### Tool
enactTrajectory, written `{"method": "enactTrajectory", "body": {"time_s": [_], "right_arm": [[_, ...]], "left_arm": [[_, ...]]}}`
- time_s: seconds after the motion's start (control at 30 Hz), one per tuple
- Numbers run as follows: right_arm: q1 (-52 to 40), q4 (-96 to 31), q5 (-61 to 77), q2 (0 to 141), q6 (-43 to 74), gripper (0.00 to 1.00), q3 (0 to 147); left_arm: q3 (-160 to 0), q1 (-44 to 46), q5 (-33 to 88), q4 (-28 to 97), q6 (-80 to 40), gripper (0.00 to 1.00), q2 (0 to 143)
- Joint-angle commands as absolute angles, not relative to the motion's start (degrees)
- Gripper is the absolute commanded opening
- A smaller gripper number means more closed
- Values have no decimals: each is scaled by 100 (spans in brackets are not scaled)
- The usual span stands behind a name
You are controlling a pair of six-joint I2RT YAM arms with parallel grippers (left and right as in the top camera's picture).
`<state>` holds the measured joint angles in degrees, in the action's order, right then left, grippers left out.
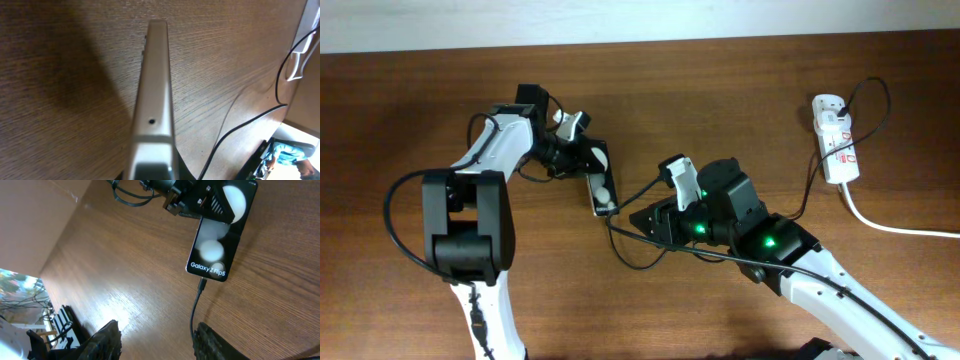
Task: Plug charger to phone and switch on socket
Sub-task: 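Lower the phone onto the table with the left gripper and release it, then move the right gripper to the power strip's orange switch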
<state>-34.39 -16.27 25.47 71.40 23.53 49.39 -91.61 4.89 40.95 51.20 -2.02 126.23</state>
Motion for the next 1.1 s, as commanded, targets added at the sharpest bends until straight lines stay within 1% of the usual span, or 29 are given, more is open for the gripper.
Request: {"method": "enactTrajectory", "body": {"time_s": [0.0,0.03,0.2,0.27,0.33,0.43,0.47,0.5,0.53,0.63,0.77,0.9,1.0,1.07], "right_arm": [[-3481,-1627,2480,7081,2294,50,5043],[-3481,-1634,2480,7081,2294,50,5043],[-3481,-1632,2480,7081,2294,50,5043],[-3481,-1634,2480,7081,2294,50,5043],[-3481,-1632,2480,7081,2294,50,5043],[-3481,-1632,2480,7081,2296,50,5043],[-3481,-1632,2480,7081,2296,50,5043],[-3481,-1632,2480,7081,2294,50,5043],[-3481,-1632,2480,7081,2296,50,5043],[-3481,-1634,2480,7081,2294,50,5043],[-3481,-1660,2477,7081,2294,50,5043],[-3479,-1826,2121,7081,2290,50,5043],[-3286,-2073,1951,7070,2292,51,5131],[-2930,-2613,1970,7070,2292,51,5374]], "left_arm": [[-9185,613,3736,5105,-198,7,12676],[-9188,615,3723,5107,-198,10,12676],[-9188,613,3704,5103,-198,12,12676],[-9188,613,3701,5103,-198,16,12676],[-9185,613,3701,5103,-198,22,12676],[-9188,615,3704,5103,-198,25,12676],[-9188,613,3704,5103,-198,26,12676],[-9188,615,3704,5105,-198,31,12676],[-9188,615,3704,5105,-198,32,12676],[-9188,613,3701,5105,-198,32,12676],[-9188,613,3701,5103,-196,37,12676],[-9441,567,3704,5306,-191,34,12549],[-10112,480,3603,5822,1,35,11959],[-10610,471,3229,6119,1,38,11356]]}}
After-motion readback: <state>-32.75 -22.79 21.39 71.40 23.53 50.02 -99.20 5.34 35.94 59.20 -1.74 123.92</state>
